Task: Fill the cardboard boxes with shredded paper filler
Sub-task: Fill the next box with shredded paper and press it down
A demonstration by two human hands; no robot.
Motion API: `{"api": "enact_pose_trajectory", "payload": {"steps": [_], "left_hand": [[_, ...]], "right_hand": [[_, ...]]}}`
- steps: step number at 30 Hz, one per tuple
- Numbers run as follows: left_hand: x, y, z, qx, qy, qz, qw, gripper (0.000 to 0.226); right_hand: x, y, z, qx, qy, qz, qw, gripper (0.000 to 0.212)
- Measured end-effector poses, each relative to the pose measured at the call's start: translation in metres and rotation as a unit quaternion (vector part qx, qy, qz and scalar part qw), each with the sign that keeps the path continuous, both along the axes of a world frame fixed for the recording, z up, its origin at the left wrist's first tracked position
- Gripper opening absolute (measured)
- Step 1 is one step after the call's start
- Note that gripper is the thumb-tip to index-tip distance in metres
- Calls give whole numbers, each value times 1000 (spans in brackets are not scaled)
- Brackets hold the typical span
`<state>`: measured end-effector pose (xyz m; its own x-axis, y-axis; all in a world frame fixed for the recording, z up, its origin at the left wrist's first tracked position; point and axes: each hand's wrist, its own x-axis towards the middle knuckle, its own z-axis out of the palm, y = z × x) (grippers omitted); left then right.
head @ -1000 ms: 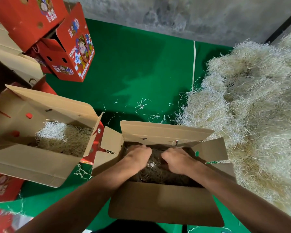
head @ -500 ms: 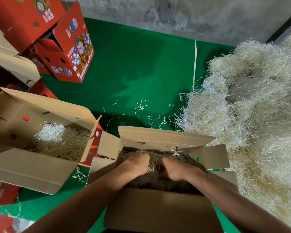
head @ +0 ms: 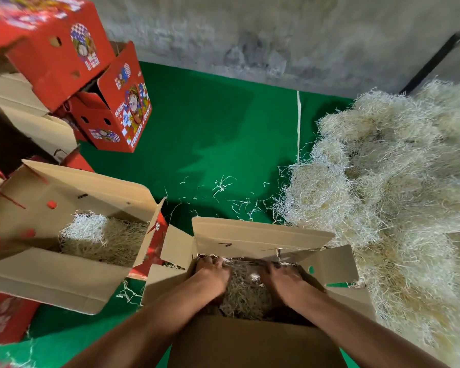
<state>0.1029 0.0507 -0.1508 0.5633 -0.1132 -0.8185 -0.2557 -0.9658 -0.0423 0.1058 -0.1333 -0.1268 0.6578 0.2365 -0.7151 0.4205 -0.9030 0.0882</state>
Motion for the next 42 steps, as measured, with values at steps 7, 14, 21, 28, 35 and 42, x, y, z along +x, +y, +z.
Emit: {"api": "enact_pose_trajectory", "payload": {"steps": [7,14,21,28,35,42], "left_hand": [[-40,2,6,1,-23,-12,1000,58],[-100,10,9,-41,-36,20,998,45],[-147,46,5,-47,-35,15,998,44],[-172,120,17,-70,-9,56,996,38],[-181,199,22,-64,-26,65,996,36],[-178,277,26,-33,-44,69,996,37]], "right_hand": [[-31,-4,-9,12,4,-44,999,64],[-84,8,-22,-13,38,-61,997,77],[-124,40,-21,10,16,27,999,81],[-149,107,-17,38,-5,34,999,58],[-159,181,-25,58,9,-20,998,63],[-151,259,-16,126,13,-89,988,61]]}}
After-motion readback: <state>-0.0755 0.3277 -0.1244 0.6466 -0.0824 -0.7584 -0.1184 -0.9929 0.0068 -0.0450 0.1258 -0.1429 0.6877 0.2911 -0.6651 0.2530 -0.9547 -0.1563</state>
